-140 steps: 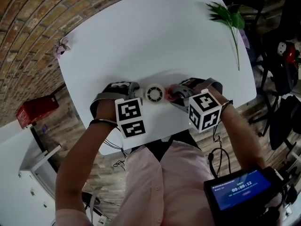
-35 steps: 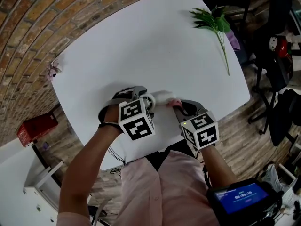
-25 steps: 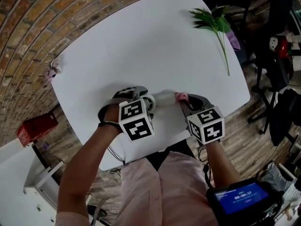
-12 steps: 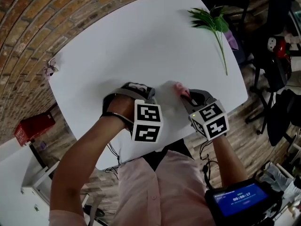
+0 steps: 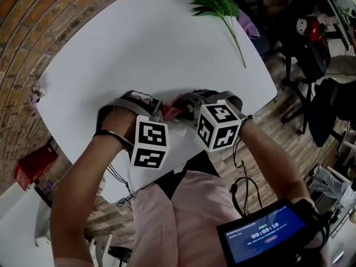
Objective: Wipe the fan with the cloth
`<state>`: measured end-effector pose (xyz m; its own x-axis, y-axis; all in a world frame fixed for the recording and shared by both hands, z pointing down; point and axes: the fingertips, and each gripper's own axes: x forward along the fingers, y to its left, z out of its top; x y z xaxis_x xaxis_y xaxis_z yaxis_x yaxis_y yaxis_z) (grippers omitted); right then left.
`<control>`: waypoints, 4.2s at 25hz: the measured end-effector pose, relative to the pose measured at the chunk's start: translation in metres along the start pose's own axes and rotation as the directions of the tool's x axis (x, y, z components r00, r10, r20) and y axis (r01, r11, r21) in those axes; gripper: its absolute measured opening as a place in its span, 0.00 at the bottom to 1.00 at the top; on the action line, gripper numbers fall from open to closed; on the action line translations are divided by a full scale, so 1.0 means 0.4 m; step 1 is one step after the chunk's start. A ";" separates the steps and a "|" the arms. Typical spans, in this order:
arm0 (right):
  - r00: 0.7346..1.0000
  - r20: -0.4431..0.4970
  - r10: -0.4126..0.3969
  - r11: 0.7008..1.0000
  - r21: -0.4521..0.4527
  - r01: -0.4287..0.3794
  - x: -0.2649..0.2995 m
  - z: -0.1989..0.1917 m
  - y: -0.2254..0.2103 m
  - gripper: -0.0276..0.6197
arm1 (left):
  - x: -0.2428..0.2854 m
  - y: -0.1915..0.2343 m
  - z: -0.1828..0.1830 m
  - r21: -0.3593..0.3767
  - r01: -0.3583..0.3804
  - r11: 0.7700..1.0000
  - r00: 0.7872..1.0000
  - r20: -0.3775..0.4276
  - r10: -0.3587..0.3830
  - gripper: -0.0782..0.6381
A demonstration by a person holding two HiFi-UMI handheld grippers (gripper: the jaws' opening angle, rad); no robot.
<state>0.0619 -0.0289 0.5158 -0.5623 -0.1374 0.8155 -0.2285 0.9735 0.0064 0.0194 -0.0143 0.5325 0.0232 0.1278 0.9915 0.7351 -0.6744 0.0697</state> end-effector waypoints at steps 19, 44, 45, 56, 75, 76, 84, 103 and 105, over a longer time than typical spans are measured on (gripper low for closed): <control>0.986 -0.073 0.152 0.908 -0.385 -0.168 -0.012 -0.028 0.086 0.12 | 0.008 0.005 0.000 -0.022 -0.003 1.000 1.000 0.003 0.003 0.63; 0.994 0.097 -0.047 0.999 0.028 0.045 -0.033 -0.048 0.113 0.12 | 0.005 0.020 -0.058 -0.580 -0.053 0.813 0.993 0.057 0.105 0.63; 0.992 0.110 -0.064 0.996 0.063 0.057 -0.029 -0.040 0.111 0.12 | 0.006 0.018 -0.062 -0.614 -0.057 0.787 0.993 0.046 0.108 0.63; 0.955 0.241 -0.172 0.924 0.375 0.071 -0.073 0.030 0.135 0.13 | -0.155 0.019 -0.076 -0.925 -0.074 0.373 0.873 0.120 0.472 0.64; 0.533 0.562 -0.632 0.774 0.480 0.412 -0.578 0.612 -0.051 0.15 | -1.000 -0.283 -0.186 -0.825 -0.124 -0.551 -0.200 -0.523 0.828 0.13; 0.528 0.555 -0.642 0.766 0.486 0.421 -0.577 0.619 -0.045 0.15 | -1.009 -0.291 -0.186 -0.826 -0.125 -0.550 -0.207 -0.521 0.828 0.13; 0.523 0.545 -0.655 0.756 0.470 0.456 -0.554 0.653 0.043 0.13 | -1.018 -0.368 -0.160 -0.839 -0.116 -0.532 -0.245 -0.495 0.834 0.13; 0.493 0.545 -0.678 0.734 0.465 0.494 -0.556 0.710 0.050 0.13 | -1.051 -0.375 -0.147 -0.875 -0.120 -0.470 -0.279 -0.424 0.862 0.13; 0.494 0.545 -0.677 0.734 0.463 0.496 -0.550 0.717 0.048 0.13 | -1.050 -0.375 -0.154 -0.874 -0.127 -0.468 -0.276 -0.422 0.863 0.13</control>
<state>-0.0468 -0.0325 0.1703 -0.5561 -0.8269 0.0831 -0.8148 0.5622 0.1415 -0.1426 -0.0116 0.1122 0.3421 -0.9246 -0.1674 -0.9397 -0.3364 -0.0623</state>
